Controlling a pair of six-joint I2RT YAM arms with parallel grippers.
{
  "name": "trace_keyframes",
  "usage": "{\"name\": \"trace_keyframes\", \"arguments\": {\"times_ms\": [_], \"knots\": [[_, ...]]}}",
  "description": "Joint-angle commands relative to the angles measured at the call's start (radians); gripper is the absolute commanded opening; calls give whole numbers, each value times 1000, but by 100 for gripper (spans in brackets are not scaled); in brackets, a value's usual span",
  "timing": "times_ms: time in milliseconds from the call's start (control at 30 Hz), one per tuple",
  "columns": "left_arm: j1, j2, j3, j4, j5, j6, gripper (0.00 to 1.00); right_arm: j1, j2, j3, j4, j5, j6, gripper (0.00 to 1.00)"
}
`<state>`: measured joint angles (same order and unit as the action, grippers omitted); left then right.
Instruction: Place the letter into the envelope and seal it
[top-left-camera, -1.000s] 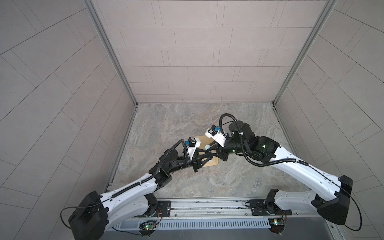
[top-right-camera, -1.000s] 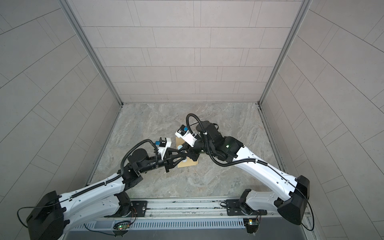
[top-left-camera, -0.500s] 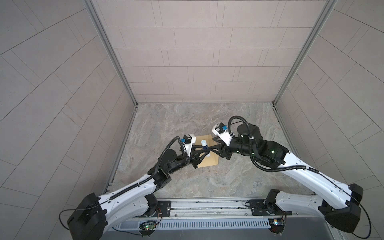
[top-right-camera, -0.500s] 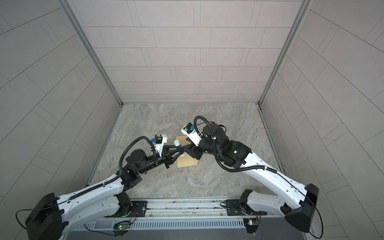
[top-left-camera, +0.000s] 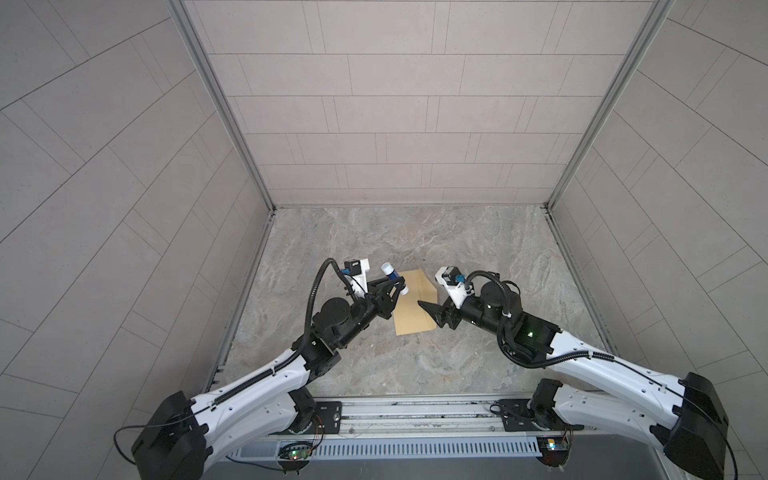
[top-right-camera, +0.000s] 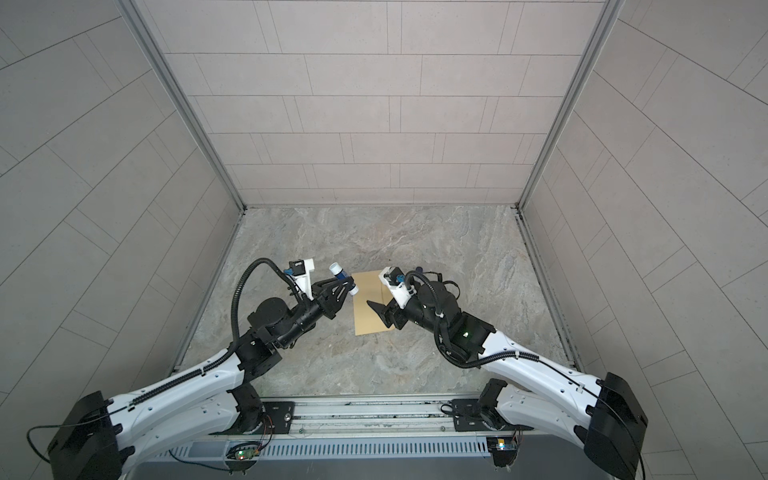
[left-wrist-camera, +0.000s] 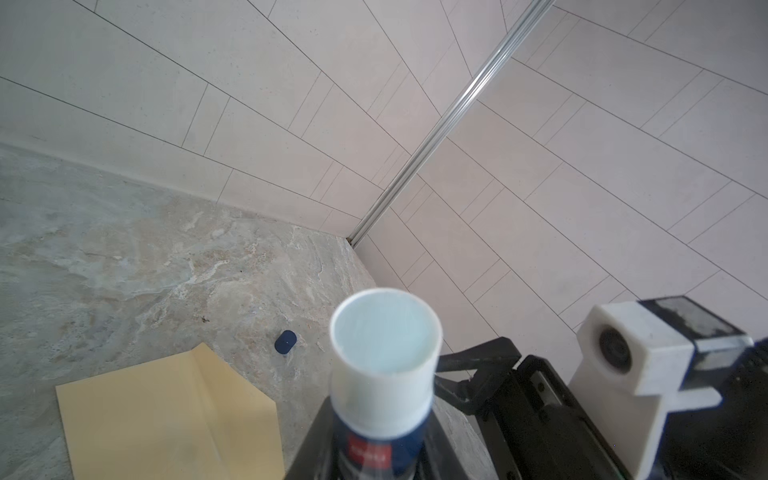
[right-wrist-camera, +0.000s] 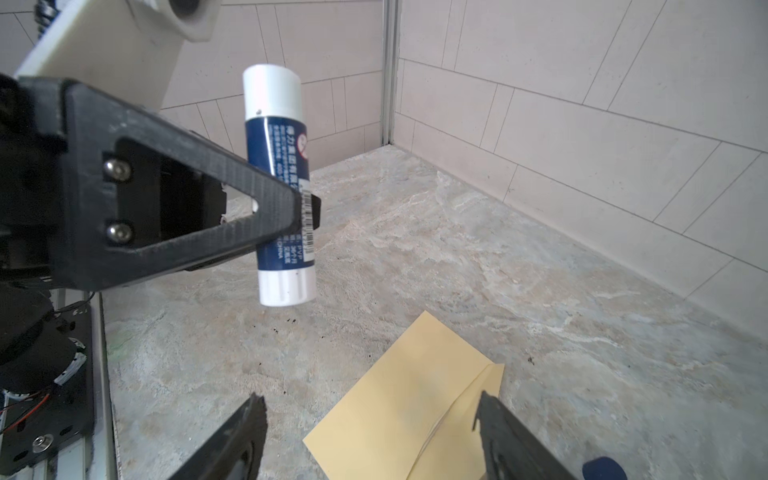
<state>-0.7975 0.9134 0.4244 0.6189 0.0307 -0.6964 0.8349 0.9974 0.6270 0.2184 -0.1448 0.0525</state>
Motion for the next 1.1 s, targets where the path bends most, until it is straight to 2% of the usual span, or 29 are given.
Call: {"name": "trace_keyframes", "arguments": {"times_ms": [0, 200, 400, 567, 867, 1067], "knots": [[6, 8, 37, 25, -35, -100, 0, 42, 22, -41, 277, 19, -44, 79], [6, 25, 29, 59, -53, -184, 0, 112, 122, -89, 503, 134, -89, 73], [6, 17, 24, 72, -61, -214, 0, 142, 211, -107, 671, 205, -116, 65], [6, 4, 19, 70, -67, -221, 0, 152, 251, -104, 730, 248, -117, 56], [6, -4, 16, 72, -75, -230, 0, 168, 303, -84, 764, 252, -109, 39], [6, -10, 10, 73, -77, -233, 0, 174, 323, -71, 771, 252, -102, 35]]}}
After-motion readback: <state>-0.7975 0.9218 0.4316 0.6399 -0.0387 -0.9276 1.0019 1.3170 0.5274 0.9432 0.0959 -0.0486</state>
